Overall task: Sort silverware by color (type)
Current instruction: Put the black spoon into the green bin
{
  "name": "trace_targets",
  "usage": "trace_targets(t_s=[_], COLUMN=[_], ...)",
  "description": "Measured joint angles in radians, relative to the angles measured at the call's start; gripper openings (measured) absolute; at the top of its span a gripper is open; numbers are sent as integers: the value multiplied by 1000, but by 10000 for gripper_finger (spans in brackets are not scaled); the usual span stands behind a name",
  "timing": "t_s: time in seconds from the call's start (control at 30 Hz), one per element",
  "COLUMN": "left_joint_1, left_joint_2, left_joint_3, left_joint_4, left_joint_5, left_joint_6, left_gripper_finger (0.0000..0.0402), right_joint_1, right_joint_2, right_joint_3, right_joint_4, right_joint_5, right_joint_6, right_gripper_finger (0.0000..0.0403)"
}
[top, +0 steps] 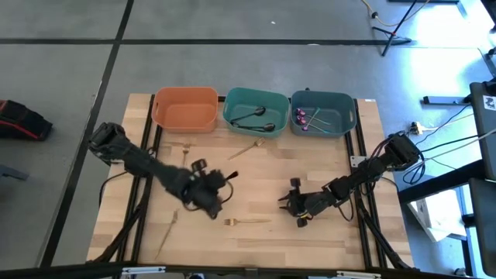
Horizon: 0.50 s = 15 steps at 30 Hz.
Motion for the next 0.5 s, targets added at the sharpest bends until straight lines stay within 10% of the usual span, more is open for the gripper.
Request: trace_targets(t_s=[0.5], left_joint_1=[380], left_joint_2=[0], left_joint_3=[66], left_joint_4=[301], left_joint_5=[14], left_joint_6=[681], left_gripper_finger=[14], right_joint_1=[-75], right_joint_2=[-14], right_joint_3=[-8], right_joint_4=[-20], right_joint_5=[-15], right_joint_6=[-90], right_gripper_finger=[117])
